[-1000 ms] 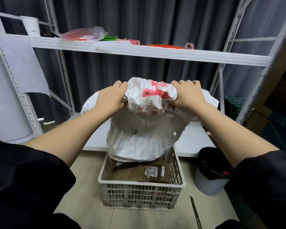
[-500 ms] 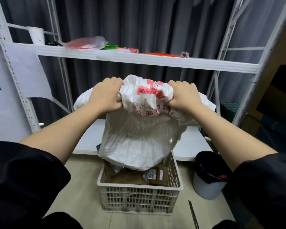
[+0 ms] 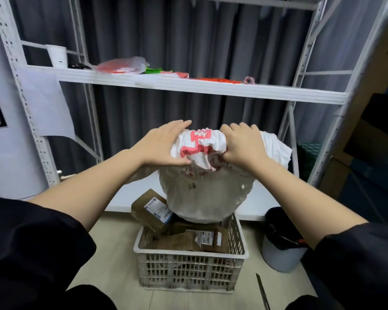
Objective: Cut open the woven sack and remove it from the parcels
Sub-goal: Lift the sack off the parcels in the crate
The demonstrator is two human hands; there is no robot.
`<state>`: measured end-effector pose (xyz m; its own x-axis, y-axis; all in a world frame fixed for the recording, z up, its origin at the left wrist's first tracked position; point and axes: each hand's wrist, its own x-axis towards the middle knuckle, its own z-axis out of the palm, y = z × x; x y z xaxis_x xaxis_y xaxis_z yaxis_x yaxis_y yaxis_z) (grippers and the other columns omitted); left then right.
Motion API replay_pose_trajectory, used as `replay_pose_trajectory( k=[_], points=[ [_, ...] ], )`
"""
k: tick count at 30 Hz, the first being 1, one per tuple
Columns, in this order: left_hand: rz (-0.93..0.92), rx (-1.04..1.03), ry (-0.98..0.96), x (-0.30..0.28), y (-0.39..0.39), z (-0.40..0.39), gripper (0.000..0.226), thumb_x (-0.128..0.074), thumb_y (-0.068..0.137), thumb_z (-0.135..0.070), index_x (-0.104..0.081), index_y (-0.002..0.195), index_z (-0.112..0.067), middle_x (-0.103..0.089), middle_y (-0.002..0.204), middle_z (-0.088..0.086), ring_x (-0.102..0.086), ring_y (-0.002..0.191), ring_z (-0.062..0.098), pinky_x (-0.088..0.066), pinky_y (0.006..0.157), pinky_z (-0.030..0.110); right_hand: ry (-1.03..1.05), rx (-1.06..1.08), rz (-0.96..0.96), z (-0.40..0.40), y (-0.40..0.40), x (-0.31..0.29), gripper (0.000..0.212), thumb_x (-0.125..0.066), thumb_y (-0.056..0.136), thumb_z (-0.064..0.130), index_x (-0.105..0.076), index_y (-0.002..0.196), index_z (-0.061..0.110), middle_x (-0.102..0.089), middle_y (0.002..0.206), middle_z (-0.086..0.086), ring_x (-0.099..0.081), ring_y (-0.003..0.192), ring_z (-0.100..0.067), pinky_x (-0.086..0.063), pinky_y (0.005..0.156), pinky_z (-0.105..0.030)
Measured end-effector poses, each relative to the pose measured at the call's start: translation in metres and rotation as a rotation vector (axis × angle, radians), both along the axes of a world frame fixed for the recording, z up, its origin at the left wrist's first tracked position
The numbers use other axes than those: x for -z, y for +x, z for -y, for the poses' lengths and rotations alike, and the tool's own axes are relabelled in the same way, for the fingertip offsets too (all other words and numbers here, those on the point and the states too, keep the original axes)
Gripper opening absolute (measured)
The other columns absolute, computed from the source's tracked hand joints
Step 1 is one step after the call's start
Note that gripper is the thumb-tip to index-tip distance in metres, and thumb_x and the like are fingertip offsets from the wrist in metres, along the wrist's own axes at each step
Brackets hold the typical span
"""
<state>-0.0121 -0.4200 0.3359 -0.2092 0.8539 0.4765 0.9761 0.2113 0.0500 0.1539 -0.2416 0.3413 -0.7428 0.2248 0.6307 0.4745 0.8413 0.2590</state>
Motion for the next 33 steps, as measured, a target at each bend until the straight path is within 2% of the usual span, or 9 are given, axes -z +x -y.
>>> replay_pose_trajectory(
  k=[5, 7, 9, 10, 12, 16, 21, 28, 33],
  points=[
    [0.126, -0.032, -0.160, -0.006, 0.000, -0.009, 0.109, -0.077, 0.065, -0.055, -0.014, 0.150, -0.029, -0.026, 0.155, -0.002, -0.032, 0.139, 0.018, -0.035, 0.111, 0.042, -0.040, -0.021, 0.084, 0.006, 0.001, -0.011, 0.024, -0.061, 0.072, 0.032, -0.047, 0.085, 0.017, -0.060, 0.082, -0.001, -0.055, 0.079, -0.028, -0.026, 0.066, -0.032],
    [0.157, -0.039, -0.192, -0.005, 0.004, -0.014, 0.105, -0.078, 0.061, -0.049, -0.021, 0.147, -0.027, -0.042, 0.145, 0.000, -0.040, 0.133, 0.019, -0.041, 0.105, 0.040, -0.055, -0.044, 0.078, 0.008, 0.002, -0.009, 0.025, -0.062, 0.071, 0.033, -0.047, 0.084, 0.018, -0.061, 0.081, 0.000, -0.054, 0.077, -0.028, -0.026, 0.065, -0.032],
    [0.170, -0.102, -0.184, -0.005, 0.009, -0.017, 0.078, -0.074, 0.064, -0.039, -0.036, 0.131, -0.027, -0.063, 0.115, 0.000, -0.058, 0.109, 0.023, -0.050, 0.084, 0.036, -0.071, -0.052, 0.068, 0.012, 0.003, -0.009, 0.025, -0.062, 0.071, 0.033, -0.049, 0.085, 0.017, -0.061, 0.082, 0.000, -0.054, 0.076, -0.028, -0.026, 0.063, -0.032],
    [0.157, -0.137, -0.163, -0.005, 0.011, -0.018, 0.062, -0.070, 0.066, -0.035, -0.040, 0.120, -0.027, -0.065, 0.100, -0.001, -0.061, 0.097, 0.025, -0.050, 0.073, 0.035, -0.078, -0.053, 0.063, 0.013, 0.003, -0.010, 0.025, -0.061, 0.071, 0.033, -0.050, 0.087, 0.017, -0.062, 0.082, 0.000, -0.054, 0.077, -0.028, -0.026, 0.063, -0.032],
    [0.115, -0.181, -0.093, -0.008, 0.014, -0.018, 0.039, -0.063, 0.070, -0.034, -0.041, 0.101, -0.026, -0.063, 0.088, -0.004, -0.060, 0.088, 0.026, -0.043, 0.063, 0.033, -0.096, -0.062, 0.048, 0.015, 0.005, -0.016, 0.029, -0.062, 0.071, 0.033, -0.053, 0.093, 0.016, -0.062, 0.085, -0.001, -0.057, 0.081, -0.028, -0.029, 0.064, -0.032],
    [0.094, -0.222, 0.158, -0.027, 0.021, -0.008, 0.038, -0.053, 0.070, -0.051, -0.047, 0.097, -0.025, -0.067, 0.099, 0.002, -0.060, 0.091, 0.035, -0.038, 0.067, 0.034, -0.079, -0.127, -0.014, 0.026, 0.008, -0.042, 0.048, -0.061, 0.071, 0.043, -0.053, 0.112, 0.019, -0.065, 0.099, -0.003, -0.059, 0.092, -0.031, -0.034, 0.069, -0.035],
    [-0.079, -0.301, 0.436, -0.055, 0.021, 0.011, 0.042, -0.045, 0.069, -0.053, -0.049, 0.093, -0.019, -0.067, 0.088, 0.014, -0.059, 0.083, 0.042, -0.038, 0.063, 0.037, -0.022, -0.223, -0.136, 0.042, 0.004, -0.069, 0.063, -0.053, 0.071, 0.051, -0.050, 0.126, 0.021, -0.063, 0.113, -0.003, -0.057, 0.104, -0.030, -0.040, 0.079, -0.040],
    [-0.326, -0.350, 0.533, -0.085, 0.010, 0.039, 0.034, -0.053, 0.072, -0.046, -0.050, 0.087, -0.015, -0.065, 0.081, 0.016, -0.058, 0.076, 0.042, -0.036, 0.057, 0.039, 0.038, -0.260, -0.285, 0.061, -0.014, -0.075, 0.063, -0.057, 0.071, 0.048, -0.051, 0.127, 0.020, -0.059, 0.109, -0.003, -0.055, 0.096, -0.028, -0.041, 0.079, -0.040],
    [-0.481, -0.386, 0.523, -0.084, 0.006, 0.062, 0.042, -0.049, 0.070, -0.047, -0.057, 0.088, -0.009, -0.062, 0.076, 0.019, -0.057, 0.071, 0.042, -0.028, 0.056, 0.036, -0.036, -0.324, -0.260, 0.068, -0.031, -0.058, 0.075, -0.061, 0.070, 0.046, -0.042, 0.137, 0.019, -0.055, 0.121, -0.003, -0.052, 0.110, -0.028, -0.039, 0.086, -0.040]
  ],
)
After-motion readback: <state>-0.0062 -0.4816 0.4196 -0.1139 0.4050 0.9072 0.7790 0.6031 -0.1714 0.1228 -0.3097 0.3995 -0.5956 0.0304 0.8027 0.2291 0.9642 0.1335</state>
